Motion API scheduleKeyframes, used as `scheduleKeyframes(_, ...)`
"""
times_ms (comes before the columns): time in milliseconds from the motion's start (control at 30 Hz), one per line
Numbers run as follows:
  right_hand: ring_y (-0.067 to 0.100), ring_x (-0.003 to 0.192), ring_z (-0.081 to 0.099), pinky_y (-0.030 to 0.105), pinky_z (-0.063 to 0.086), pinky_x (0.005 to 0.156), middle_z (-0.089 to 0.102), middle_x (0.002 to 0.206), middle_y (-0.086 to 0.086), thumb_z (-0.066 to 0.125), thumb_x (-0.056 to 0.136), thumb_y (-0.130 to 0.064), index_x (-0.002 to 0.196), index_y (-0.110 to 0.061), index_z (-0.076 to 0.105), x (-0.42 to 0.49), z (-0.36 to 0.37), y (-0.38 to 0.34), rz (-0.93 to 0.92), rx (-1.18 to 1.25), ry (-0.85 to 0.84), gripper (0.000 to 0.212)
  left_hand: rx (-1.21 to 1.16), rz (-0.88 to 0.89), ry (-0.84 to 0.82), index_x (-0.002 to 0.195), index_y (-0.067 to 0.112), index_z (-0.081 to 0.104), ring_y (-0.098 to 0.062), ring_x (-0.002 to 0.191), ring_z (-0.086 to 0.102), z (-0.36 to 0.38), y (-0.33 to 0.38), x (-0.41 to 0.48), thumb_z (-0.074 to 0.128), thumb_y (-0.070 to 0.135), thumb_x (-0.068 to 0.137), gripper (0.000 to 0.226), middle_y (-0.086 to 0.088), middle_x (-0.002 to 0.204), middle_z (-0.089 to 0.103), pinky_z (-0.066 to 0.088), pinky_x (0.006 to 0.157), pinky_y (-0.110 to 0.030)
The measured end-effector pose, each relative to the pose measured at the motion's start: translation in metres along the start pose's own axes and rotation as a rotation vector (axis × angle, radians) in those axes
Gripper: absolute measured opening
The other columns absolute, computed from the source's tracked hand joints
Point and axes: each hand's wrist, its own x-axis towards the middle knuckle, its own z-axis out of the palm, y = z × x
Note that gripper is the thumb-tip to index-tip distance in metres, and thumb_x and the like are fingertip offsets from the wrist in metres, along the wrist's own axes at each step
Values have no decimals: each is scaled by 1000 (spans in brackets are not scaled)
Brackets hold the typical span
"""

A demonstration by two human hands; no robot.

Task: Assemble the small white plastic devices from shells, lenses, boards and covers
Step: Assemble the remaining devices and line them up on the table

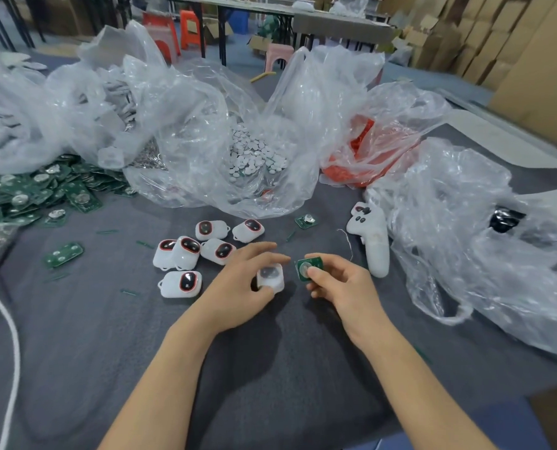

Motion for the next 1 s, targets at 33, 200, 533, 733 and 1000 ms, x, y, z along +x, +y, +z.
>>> scheduleKeyframes(33,7,57,57,18,49,54,68,72,-2,63,86,3,94,-12,70,-1,1,0,-8,1,-2,19,-30,4,68,122,25,63,-12,131,39,1,1,0,60,2,81,46,5,137,48,27,112,-30)
scheduleKeyframes(200,7,58,56,17,48,55,71,75,-4,66,85,-2,95,-14,72,-4,5,0,-98,-23,-41,17,-86,53,198,95,14,73,-12,123,49,8,10,4,68,15,87,9,3,121,62,34,106,-28)
scheduleKeyframes(533,7,60,58,19,51,62,69,77,-3,64,87,1,94,-20,70,2,-1,14,-147,135,139,23,-172,6,476,76,23,66,-5,104,59,2,4,5,66,3,87,23,16,107,65,39,89,-13)
scheduleKeyframes(733,9,61,59,21,51,64,68,71,-2,63,87,1,95,-20,68,5,-3,18,-151,126,106,23,282,-260,695,117,-1,66,-37,117,48,-6,-6,1,64,2,86,31,-13,130,60,34,102,-35)
scheduleKeyframes(1000,9,55,57,20,51,58,66,68,-7,59,89,4,96,-16,71,33,-2,1,-128,19,-46,24,480,-244,325,135,23,48,-23,107,53,24,23,-12,64,61,74,73,2,105,59,39,85,-38)
